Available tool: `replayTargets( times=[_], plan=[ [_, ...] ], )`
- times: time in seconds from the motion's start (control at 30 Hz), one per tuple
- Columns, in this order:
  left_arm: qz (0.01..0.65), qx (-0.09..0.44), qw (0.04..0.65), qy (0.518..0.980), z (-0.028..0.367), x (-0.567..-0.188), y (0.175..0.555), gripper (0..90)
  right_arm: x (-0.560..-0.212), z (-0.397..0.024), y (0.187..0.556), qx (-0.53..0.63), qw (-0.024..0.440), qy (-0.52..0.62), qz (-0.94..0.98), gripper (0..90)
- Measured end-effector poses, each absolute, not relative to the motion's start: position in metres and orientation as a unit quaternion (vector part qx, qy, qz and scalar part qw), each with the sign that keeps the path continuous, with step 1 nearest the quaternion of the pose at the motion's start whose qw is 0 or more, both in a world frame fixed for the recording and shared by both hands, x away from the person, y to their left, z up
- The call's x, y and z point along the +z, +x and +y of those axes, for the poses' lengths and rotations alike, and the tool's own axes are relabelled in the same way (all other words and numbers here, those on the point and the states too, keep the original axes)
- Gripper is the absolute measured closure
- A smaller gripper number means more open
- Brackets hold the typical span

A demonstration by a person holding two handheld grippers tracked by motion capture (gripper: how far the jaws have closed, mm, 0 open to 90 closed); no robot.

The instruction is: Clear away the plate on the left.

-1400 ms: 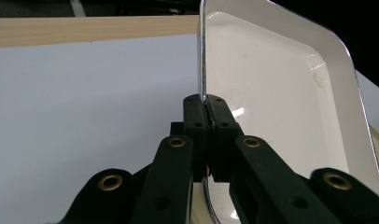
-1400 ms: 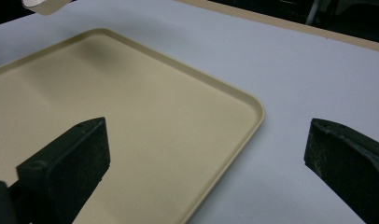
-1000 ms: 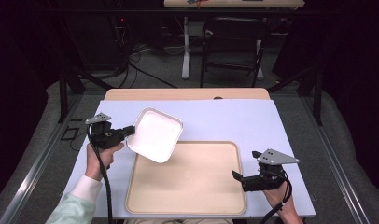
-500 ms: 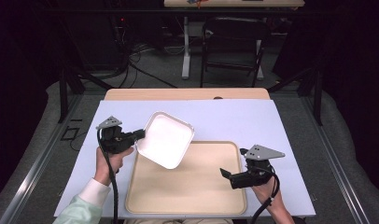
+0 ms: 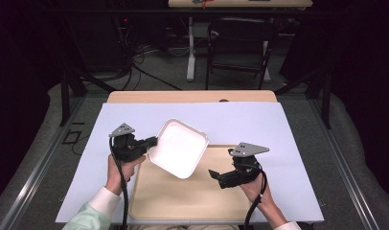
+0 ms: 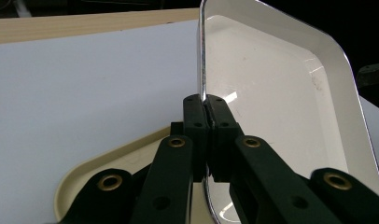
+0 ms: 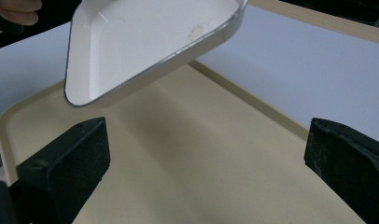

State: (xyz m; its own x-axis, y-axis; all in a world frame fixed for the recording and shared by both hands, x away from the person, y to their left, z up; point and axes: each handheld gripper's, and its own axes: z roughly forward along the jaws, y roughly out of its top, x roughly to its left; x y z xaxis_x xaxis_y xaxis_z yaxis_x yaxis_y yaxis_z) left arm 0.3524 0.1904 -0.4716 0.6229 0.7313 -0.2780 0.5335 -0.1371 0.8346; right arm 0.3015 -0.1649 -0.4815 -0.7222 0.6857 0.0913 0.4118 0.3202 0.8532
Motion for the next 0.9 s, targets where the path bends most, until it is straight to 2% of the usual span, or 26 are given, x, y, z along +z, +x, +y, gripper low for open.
replayTargets(
  times=[0.17, 0.33, 0.37, 0.5, 0.77, 0.87, 0.9],
  plan=[
    [0.415, 0.094, 0.500, 0.755, 0.178, -0.476, 0.349, 88.2, -0.483, -0.151, 0.307, 0.470, 0.129, 0.348, 0.801, 0.0],
    [0.409, 0.096, 0.497, 0.759, 0.171, -0.477, 0.346, 88.1, -0.489, -0.136, 0.311, 0.469, 0.111, 0.345, 0.805, 8.8],
    [0.409, 0.099, 0.498, 0.759, 0.168, -0.477, 0.345, 88.1, -0.492, -0.132, 0.311, 0.467, 0.106, 0.348, 0.806, 15.0],
    [0.410, 0.100, 0.499, 0.756, 0.167, -0.478, 0.344, 88.1, -0.496, -0.126, 0.312, 0.463, 0.101, 0.353, 0.807, 20.5],
    [0.406, 0.099, 0.502, 0.757, 0.168, -0.479, 0.339, 87.9, -0.493, -0.133, 0.313, 0.472, 0.114, 0.372, 0.791, 47.2],
    [0.407, 0.097, 0.504, 0.756, 0.168, -0.479, 0.338, 87.7, -0.491, -0.136, 0.313, 0.473, 0.118, 0.373, 0.790, 51.0],
    [0.404, 0.099, 0.499, 0.761, 0.167, -0.480, 0.337, 87.5, -0.490, -0.137, 0.312, 0.472, 0.121, 0.377, 0.788, 55.6]
  ],
)
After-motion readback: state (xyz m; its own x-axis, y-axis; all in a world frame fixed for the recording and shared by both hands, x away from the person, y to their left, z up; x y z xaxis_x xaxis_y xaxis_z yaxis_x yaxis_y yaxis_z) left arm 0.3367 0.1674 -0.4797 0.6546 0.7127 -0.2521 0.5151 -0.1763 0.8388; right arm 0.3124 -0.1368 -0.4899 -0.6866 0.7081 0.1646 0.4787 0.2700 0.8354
